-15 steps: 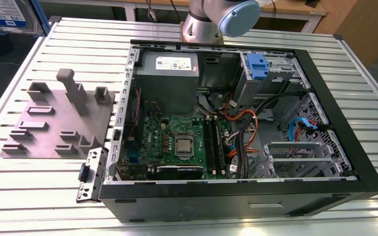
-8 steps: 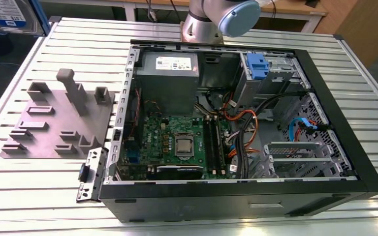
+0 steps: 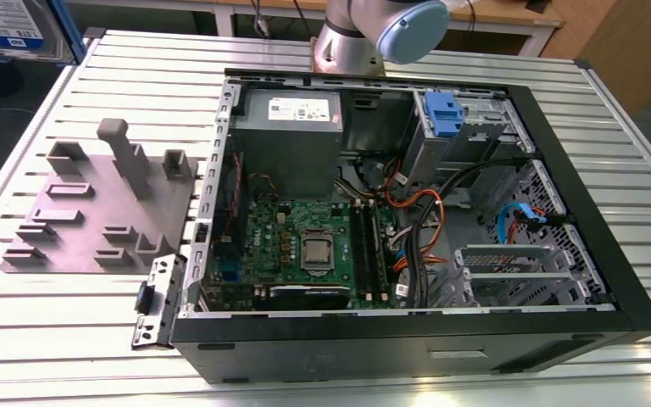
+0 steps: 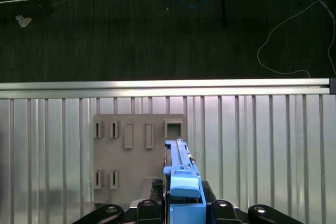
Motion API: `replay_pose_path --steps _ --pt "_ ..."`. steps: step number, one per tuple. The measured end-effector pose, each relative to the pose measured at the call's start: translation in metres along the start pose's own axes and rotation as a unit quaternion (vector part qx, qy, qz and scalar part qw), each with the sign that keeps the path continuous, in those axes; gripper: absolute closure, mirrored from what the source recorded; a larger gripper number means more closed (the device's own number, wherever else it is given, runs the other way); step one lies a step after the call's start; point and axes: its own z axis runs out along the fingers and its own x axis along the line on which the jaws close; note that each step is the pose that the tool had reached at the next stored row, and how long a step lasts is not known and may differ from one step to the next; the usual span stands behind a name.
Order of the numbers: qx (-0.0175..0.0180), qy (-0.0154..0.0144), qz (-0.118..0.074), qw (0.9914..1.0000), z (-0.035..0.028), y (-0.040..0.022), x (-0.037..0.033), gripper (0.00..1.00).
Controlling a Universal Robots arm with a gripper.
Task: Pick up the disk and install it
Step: 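Pick up the disk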
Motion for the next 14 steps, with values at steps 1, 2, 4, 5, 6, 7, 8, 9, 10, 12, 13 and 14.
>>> replay_pose_path --steps 1,2,4,5,6,7,8,9,10,12,13,14 --pt "0.0000 0.0000 0.000 1.00000 0.0000 0.0000 0.0001 0.63" --pt "0.0001 0.0000 0.000 1.00000 0.0000 0.0000 0.0001 0.63" --pt "0.0000 0.0000 0.000 1.00000 0.0000 0.0000 0.0005 0.63" --pt "0.0001 0.0000 0.000 1.00000 0.0001 -0.0001 0.0005 0.63" --pt "0.0001 0.0000 0.000 1.00000 0.0000 -0.0002 0.0005 0.63" --pt "0.0000 0.0000 0.000 1.00000 0.0000 -0.0006 0.0004 0.63" --pt "0.0000 0.0000 0.000 1.00000 0.0000 -0.0008 0.0004 0.63" --pt "0.0000 0.0000 0.000 1.00000 0.0000 -0.0010 0.0004 0.63" --pt "0.0001 0.0000 0.000 1.00000 0.0000 -0.0012 0.0004 0.63" --pt "0.0000 0.0000 0.000 1.00000 0.0000 -0.0015 0.0004 0.63" --pt "0.0000 0.0000 0.000 1.00000 0.0000 -0.0025 0.0004 0.63" --pt "0.0000 0.0000 0.000 1.00000 0.0000 -0.0028 0.0004 0.63"
